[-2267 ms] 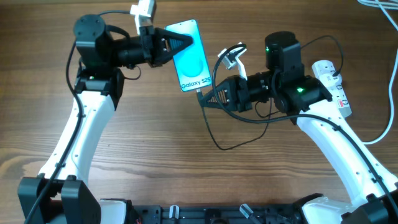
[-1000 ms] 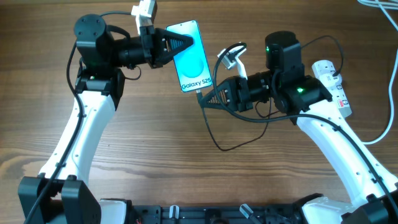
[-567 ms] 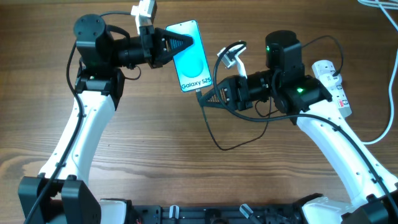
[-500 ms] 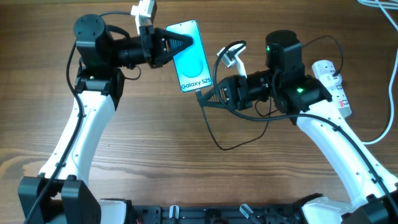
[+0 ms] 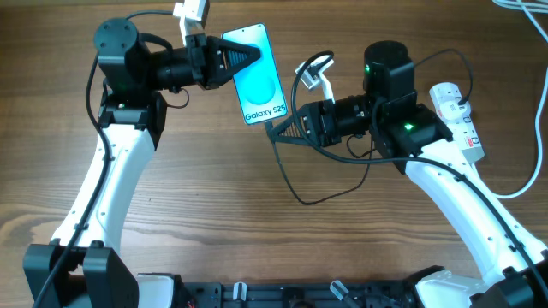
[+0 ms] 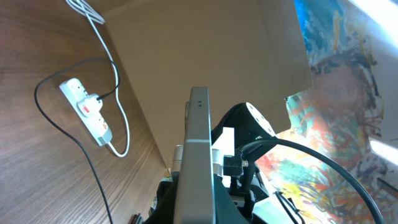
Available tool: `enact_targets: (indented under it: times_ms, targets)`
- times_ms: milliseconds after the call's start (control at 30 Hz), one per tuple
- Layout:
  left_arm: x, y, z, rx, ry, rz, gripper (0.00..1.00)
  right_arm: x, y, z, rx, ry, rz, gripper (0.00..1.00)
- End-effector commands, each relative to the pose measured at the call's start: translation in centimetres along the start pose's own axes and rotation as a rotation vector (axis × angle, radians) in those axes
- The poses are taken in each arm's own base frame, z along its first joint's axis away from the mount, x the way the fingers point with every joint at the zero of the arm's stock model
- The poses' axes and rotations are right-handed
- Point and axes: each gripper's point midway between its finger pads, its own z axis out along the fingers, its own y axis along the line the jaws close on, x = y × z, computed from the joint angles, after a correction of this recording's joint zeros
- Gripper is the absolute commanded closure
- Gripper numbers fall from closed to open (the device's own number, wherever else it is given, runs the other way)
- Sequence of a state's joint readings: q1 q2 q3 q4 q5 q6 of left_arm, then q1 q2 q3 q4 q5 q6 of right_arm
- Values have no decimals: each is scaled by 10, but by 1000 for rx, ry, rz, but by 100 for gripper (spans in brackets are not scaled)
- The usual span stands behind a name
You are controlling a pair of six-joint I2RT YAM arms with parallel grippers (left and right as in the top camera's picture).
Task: Plug charger to phone and switch on socket
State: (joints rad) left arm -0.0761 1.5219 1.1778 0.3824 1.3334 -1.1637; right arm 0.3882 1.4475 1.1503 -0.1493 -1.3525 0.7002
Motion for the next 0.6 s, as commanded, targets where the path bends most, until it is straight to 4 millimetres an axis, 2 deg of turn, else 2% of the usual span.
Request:
enact_targets:
  times_ms: [0, 233, 267, 300, 400, 533, 567]
  targets:
    - [41, -19, 12, 82, 202, 66, 96, -28, -10, -8, 111, -126, -47, 96]
    - [41, -20, 12, 82, 202, 68, 96, -30, -14, -8, 130, -140, -37, 96]
    - [41, -19, 12, 82, 202, 67, 96, -29, -14, -8, 127, -138, -35, 88]
    - [41, -19, 12, 82, 202, 67, 96, -28, -13, -8, 122, -133, -35, 63]
    - [41, -20, 12, 82, 203, 67, 96, -28, -12, -8, 117, -128, -36, 53]
    - [41, -19, 12, 82, 202, 68, 96, -27, -10, -8, 109, -120, -41, 23]
    - [41, -19, 12, 82, 202, 68, 96, -26, -10, -7, 105, -116, -43, 20]
